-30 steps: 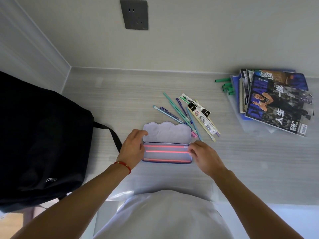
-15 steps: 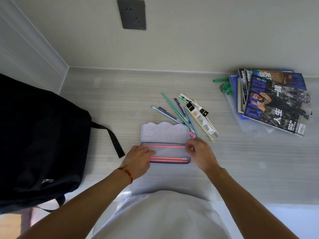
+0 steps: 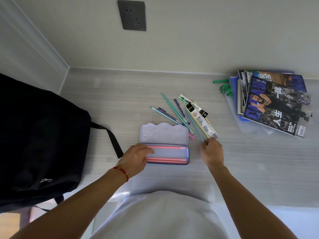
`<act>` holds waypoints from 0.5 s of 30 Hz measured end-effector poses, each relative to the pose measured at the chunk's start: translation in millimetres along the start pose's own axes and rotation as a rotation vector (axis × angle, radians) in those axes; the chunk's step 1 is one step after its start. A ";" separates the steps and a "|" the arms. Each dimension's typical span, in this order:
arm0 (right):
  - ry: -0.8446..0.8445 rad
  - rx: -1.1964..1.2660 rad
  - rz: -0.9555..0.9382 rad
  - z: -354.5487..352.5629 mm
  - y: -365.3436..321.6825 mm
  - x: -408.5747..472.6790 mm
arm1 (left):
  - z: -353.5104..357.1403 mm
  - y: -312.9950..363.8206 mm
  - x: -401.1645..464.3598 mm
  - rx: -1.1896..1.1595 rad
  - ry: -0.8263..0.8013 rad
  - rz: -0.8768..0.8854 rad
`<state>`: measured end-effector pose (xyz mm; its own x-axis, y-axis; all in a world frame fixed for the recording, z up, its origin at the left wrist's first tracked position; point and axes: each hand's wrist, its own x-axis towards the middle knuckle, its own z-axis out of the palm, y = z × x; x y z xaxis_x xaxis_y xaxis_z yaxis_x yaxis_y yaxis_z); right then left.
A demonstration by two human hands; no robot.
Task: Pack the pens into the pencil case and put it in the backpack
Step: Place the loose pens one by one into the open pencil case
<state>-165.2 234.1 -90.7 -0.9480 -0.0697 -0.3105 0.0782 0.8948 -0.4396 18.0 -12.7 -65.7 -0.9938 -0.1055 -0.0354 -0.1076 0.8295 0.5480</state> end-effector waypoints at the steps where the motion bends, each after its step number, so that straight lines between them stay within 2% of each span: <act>1: 0.021 0.066 0.011 -2.6 2.3 -4.2 | -1.7 1.6 2.1 -0.015 0.025 0.010; 4: 0.079 0.277 -0.023 -11.8 3.4 -17.1 | -5.8 8.4 12.9 -0.088 0.096 -0.005; 10: 0.207 0.438 -0.451 -38.4 -28.9 -35.3 | -14.2 35.2 38.3 -0.223 0.247 -0.002; 13: 0.161 0.503 -0.521 -54.3 -49.2 -40.9 | -11.7 44.5 40.2 -0.303 0.206 -0.049; 15: 0.129 0.463 -0.612 -64.0 -63.0 -46.1 | -9.2 47.2 39.8 -0.359 0.153 -0.094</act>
<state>-146.1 209.1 5.2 -0.8900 -0.4147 0.1894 -0.3772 0.4365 -0.8168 -26.3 17.2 -33.6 -0.9614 -0.2749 0.0107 -0.1542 0.5705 0.8067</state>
